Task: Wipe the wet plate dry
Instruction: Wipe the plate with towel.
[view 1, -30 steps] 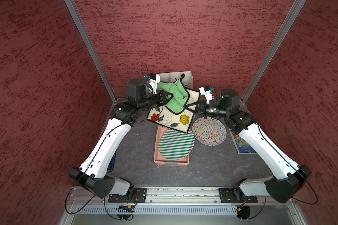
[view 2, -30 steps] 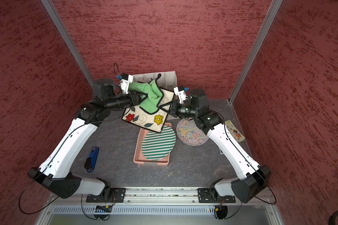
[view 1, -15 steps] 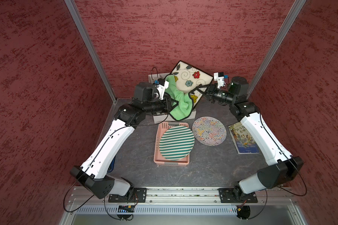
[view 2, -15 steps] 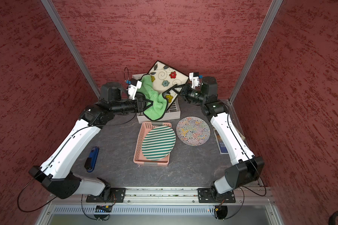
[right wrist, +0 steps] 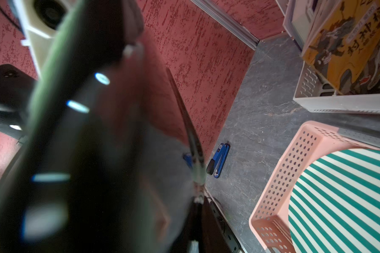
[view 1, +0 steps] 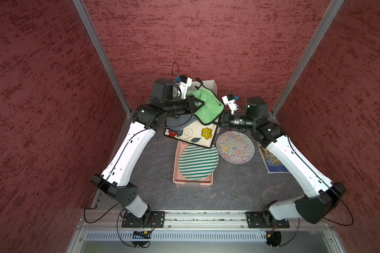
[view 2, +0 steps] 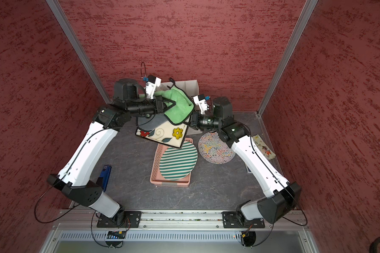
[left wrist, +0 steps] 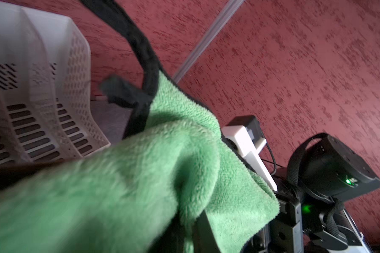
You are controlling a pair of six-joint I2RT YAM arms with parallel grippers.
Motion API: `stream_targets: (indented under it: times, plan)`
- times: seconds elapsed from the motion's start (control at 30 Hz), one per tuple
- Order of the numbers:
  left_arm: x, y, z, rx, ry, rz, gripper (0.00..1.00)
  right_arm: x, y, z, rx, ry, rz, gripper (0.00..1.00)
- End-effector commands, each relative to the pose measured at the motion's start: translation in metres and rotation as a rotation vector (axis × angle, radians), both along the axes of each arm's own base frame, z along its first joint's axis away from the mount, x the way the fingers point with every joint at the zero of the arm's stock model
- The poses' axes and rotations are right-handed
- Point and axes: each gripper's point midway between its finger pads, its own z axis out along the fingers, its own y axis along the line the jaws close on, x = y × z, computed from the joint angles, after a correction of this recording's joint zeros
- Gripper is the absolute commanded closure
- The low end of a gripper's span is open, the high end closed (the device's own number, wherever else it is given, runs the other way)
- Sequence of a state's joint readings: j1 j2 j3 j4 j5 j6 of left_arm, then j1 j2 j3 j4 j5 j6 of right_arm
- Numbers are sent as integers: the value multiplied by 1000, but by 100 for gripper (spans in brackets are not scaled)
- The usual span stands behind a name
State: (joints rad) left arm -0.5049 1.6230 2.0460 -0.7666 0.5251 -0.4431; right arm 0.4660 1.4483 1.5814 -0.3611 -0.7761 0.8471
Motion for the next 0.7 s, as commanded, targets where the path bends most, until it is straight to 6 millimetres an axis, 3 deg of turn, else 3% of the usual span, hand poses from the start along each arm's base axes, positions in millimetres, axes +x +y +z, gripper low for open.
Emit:
stream_targets:
  times: [0.0, 0.13, 0.2, 0.3, 0.33, 0.43, 0.53, 0.67]
  plan:
    - [-2, -12, -20, 61, 24, -30, 100, -7, -17, 122, 183, -379, -38, 100]
    - [-8, 0, -17, 51, 19, 0, 100, 42, -63, 150, 265, -346, -264, 100]
    - [-9, 13, 0, -29, 5, 29, 100, 59, -97, 162, 346, -324, -361, 100]
    - [-10, 43, 41, -272, -10, 74, 100, 66, -128, 173, 463, -298, -406, 100]
    - [-12, 55, 64, -378, -58, 82, 100, 65, -130, 176, 496, -291, -395, 100]
    - [-11, 83, 106, -608, -113, 101, 100, 57, -128, 179, 598, -263, -333, 100]
    - [-16, 89, 143, -736, -166, 48, 100, 49, -127, 179, 701, -241, -261, 100]
    - [-10, 89, 174, -856, -183, -5, 100, 40, -117, 171, 704, -231, -191, 100]
